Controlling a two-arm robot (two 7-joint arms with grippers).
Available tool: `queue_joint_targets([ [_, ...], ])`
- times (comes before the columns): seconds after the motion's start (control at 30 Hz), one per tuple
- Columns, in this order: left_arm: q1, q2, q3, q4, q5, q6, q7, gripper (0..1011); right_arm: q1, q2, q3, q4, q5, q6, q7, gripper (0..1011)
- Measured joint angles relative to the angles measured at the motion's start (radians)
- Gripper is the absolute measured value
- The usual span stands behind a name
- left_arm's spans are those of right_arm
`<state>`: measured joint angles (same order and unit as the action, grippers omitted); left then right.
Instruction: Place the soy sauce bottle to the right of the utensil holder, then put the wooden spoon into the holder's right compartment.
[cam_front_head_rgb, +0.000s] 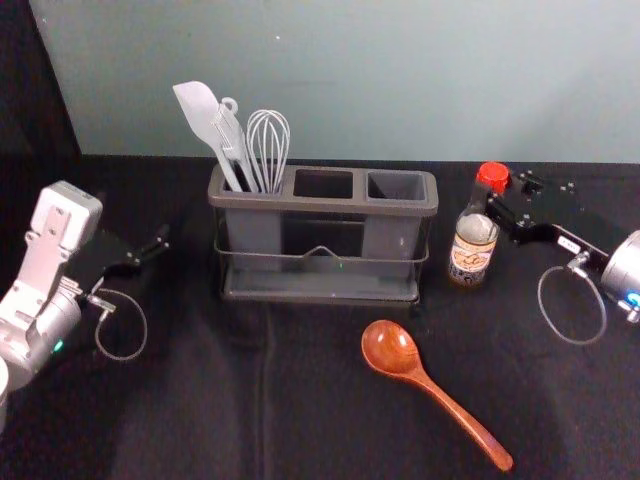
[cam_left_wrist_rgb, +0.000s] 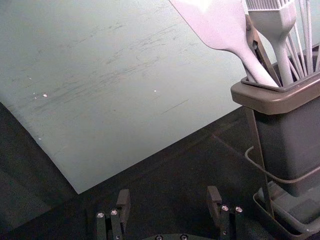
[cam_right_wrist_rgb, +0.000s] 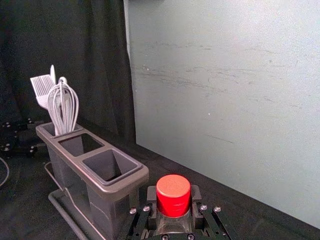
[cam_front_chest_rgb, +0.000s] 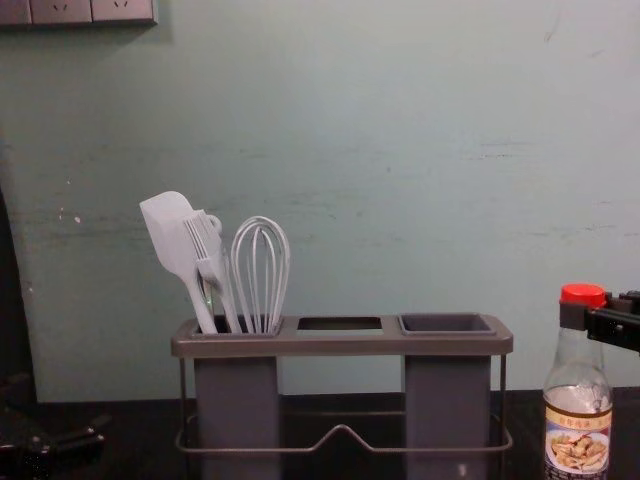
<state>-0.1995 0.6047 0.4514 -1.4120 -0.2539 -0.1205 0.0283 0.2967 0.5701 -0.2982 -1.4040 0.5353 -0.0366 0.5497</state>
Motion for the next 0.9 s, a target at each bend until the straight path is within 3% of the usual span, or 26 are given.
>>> queue_joint_targets([
  [0.9,0.0,0.0,0.0,0.0,0.0,0.0,0.0,1005,0.0,-0.024,0.005,0.039,-0.024,-0.024,-0.002,383],
])
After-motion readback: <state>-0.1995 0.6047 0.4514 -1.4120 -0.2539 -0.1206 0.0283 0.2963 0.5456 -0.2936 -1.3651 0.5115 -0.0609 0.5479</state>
